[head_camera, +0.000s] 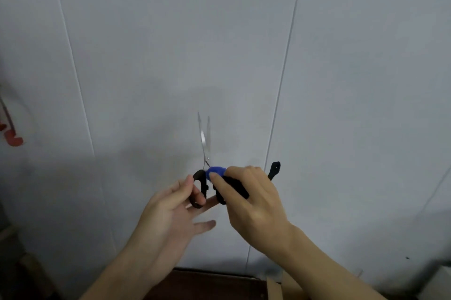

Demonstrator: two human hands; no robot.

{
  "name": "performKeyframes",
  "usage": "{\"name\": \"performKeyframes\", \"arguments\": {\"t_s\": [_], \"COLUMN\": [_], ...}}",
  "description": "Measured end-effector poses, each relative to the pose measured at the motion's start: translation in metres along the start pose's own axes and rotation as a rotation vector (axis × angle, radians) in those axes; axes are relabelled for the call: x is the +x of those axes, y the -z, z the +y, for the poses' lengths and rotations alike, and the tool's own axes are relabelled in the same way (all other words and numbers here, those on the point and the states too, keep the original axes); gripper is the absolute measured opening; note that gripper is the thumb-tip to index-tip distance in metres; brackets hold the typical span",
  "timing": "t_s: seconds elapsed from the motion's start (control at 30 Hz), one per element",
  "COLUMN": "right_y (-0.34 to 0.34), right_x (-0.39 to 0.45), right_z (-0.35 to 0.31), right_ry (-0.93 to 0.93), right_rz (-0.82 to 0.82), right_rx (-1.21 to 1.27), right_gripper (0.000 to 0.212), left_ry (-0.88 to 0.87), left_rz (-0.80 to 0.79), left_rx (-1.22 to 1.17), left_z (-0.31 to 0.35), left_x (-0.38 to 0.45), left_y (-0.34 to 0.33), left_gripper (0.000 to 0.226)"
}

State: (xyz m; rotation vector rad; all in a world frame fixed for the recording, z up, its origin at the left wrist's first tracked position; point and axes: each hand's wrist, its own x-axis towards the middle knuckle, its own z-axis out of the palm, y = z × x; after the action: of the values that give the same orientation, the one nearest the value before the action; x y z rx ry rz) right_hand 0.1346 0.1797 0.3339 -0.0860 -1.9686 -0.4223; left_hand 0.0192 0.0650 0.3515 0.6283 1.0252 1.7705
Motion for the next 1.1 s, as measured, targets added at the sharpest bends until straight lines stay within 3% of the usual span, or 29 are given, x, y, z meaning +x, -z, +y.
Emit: {"name": "performKeyframes", "arguments": {"t_s": [0.23, 0.47, 0.7, 0.9, 1.0, 1.1], "right_y": [-0.002, -0.011, -0.049, -0.074, -0.088, -0.104], "right_x": [0.004, 0.024, 0.001, -0.033, -0.065, -0.100], "right_z": [0.011, 0.030, 0.037, 0.018, -0.007, -0.037], "right_ry": [-0.018, 0.007, -0.283, -0.589, -0.757, -0.858], "right_rz": [-0.077, -0.216, -0.230, -0.181, -0.315, -0.499], "right_rx": [0.043, 0.087, 0.094, 0.153, 0.251, 0.320], "right_gripper": [0.028, 0.017, 0.011, 0.015, 0.016, 0.017], "left_ry": [0.106, 0.057, 0.065, 0.110, 0.143, 0.133], "left_rz": [-0.131, -0.262, -0.287, -0.342, -0.323, -0.272], "left_rx": [-0.070, -0.181, -0.123, -0.306, -0.459, -0.448], "left_z": [-0.010, -0.022, -0.046, -0.069, -0.075, -0.084], "left_x": [0.004, 0.012, 0.005, -0.007, -0.012, -0.016], "left_y": [0.015, 0.040, 0.075, 0.127, 0.149, 0.167], "left_gripper": [0.032, 0.034, 0.035, 0.026, 0.027, 0.023]}}
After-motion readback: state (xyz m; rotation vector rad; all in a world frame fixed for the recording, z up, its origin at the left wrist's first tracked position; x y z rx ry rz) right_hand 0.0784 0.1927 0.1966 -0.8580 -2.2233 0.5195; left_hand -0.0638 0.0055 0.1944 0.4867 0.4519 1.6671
